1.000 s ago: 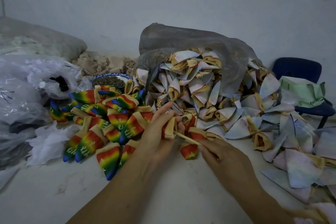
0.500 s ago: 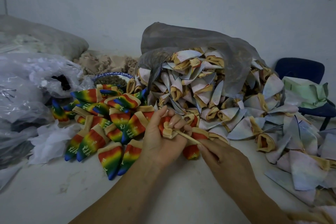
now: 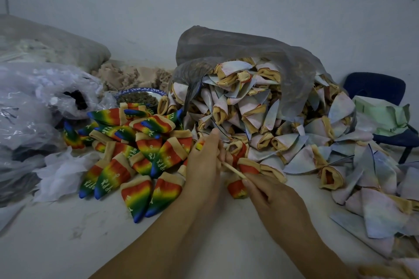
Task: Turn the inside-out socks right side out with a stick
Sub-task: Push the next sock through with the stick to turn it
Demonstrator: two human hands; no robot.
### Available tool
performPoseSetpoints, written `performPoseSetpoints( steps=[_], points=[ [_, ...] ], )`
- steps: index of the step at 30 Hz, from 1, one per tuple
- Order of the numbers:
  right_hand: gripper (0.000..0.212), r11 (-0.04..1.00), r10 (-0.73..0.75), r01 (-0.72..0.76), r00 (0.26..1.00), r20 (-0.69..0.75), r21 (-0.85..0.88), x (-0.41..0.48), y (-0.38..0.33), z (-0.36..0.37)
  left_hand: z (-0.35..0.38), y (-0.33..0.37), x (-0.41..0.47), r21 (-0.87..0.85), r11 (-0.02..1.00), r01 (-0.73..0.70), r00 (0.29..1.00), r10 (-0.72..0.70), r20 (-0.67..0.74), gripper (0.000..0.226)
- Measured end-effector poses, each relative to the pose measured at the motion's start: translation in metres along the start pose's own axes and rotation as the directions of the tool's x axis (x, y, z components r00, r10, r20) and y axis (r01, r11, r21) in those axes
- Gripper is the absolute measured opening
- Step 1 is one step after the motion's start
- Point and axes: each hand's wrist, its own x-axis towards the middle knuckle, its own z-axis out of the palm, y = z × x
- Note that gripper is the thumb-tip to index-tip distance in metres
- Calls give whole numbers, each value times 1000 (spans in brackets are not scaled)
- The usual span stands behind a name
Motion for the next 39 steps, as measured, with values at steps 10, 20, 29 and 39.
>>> performPoseSetpoints(
  steps=[10,20,29,39],
  points=[
    [43,996,61,-69,989,-137,-56,4,8,-15,-7,-4,-1,192,974,117,968,-155,199,43],
    [47,995,43,-54,992,-120,-83,4,7,-23,-19,-6,7,656,718,-233,973,167,162,56],
    [38,998,-65,64,997,-37,-2,6,18,-40,-24,-3,9,425,900,-100,924,-74,374,53],
    [28,978,0,12,999,-55,208,3,0,-22,-14,0,-4,726,636,-262,924,-51,379,68]
  ],
)
